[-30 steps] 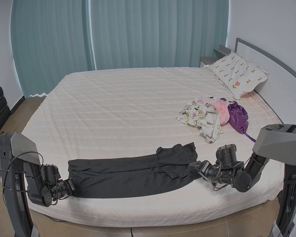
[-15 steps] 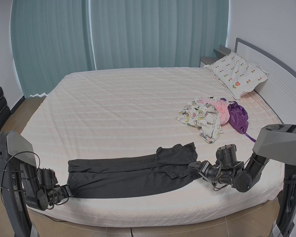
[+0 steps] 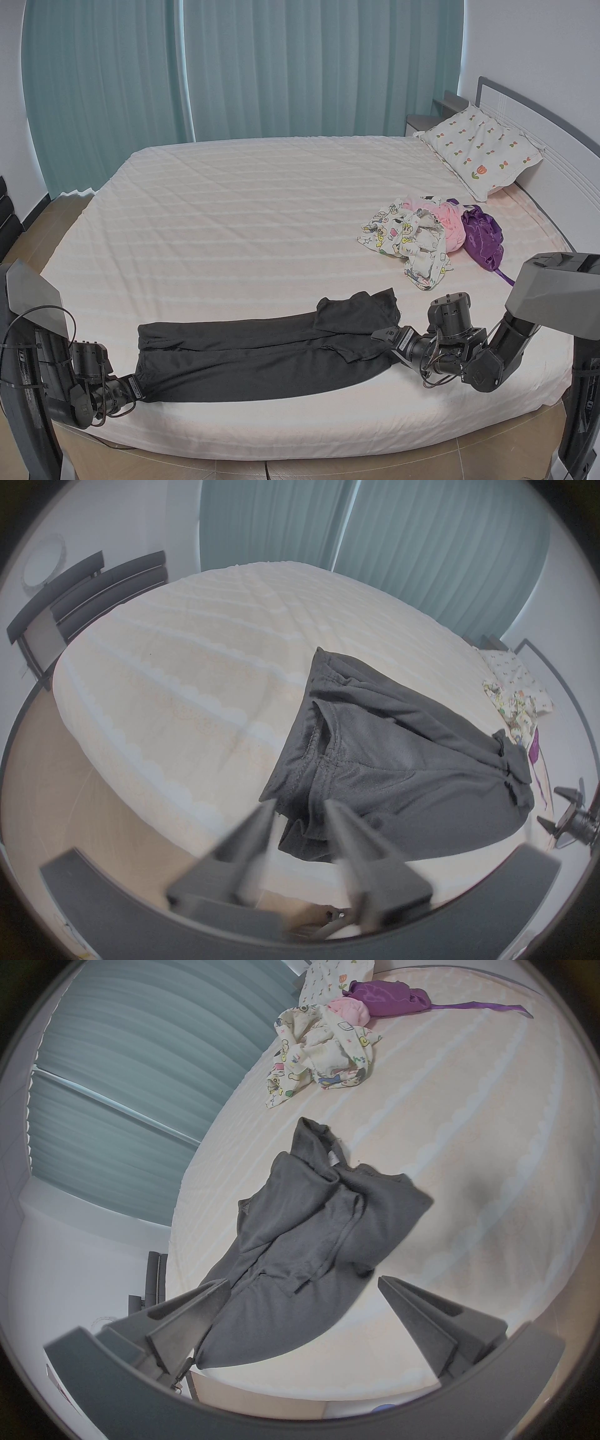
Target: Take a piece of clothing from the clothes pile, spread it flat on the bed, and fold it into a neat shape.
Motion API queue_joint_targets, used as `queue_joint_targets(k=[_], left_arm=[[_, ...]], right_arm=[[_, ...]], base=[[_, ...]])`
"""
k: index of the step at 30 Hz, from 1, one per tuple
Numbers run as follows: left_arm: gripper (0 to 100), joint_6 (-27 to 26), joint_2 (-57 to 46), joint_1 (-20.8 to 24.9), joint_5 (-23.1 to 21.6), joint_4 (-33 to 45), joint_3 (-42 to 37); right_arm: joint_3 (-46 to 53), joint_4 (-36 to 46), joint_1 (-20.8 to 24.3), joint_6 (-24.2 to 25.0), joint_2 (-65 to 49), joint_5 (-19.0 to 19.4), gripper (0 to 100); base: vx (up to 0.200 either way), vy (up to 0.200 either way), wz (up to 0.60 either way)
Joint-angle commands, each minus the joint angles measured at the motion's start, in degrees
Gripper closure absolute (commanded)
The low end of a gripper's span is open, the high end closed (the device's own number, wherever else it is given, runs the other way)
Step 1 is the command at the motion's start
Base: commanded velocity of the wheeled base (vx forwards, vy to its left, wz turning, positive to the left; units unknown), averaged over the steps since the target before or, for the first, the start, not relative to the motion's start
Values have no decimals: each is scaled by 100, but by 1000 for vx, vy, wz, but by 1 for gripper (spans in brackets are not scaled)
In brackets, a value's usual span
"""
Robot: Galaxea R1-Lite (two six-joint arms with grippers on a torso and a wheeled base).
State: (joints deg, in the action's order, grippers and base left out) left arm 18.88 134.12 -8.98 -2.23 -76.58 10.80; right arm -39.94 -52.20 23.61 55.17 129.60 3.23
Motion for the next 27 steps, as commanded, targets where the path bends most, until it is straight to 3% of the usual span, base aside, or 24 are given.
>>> queue_joint_targets(k=[1, 3, 7, 10, 18, 27], left_arm=[[0, 177, -88, -16, -5, -50, -8], [0, 757, -220, -16, -49, -243, -34], [0, 1575, -334, -16, -111, -419, -34], [0, 1970, -308, -42, -269, -507, -34], [0, 2005, -211, -209, -348, -542, -61], [0, 2005, -141, -253, -339, -542, -78]], right_arm=[[-208, -1, 161, 72, 171, -33, 0], [-550, 26, 328, 336, 382, -226, 0], [-1069, 105, 398, 327, 716, -604, 0], [-1236, 122, 425, 257, 839, -683, 0], [-1324, 122, 539, -33, 1041, -727, 0], [-1403, 105, 645, -306, 1278, -1272, 0]], base=[[0, 0, 0], [0, 0, 0], [0, 0, 0], [0, 0, 0], [0, 0, 0], [0, 0, 0]])
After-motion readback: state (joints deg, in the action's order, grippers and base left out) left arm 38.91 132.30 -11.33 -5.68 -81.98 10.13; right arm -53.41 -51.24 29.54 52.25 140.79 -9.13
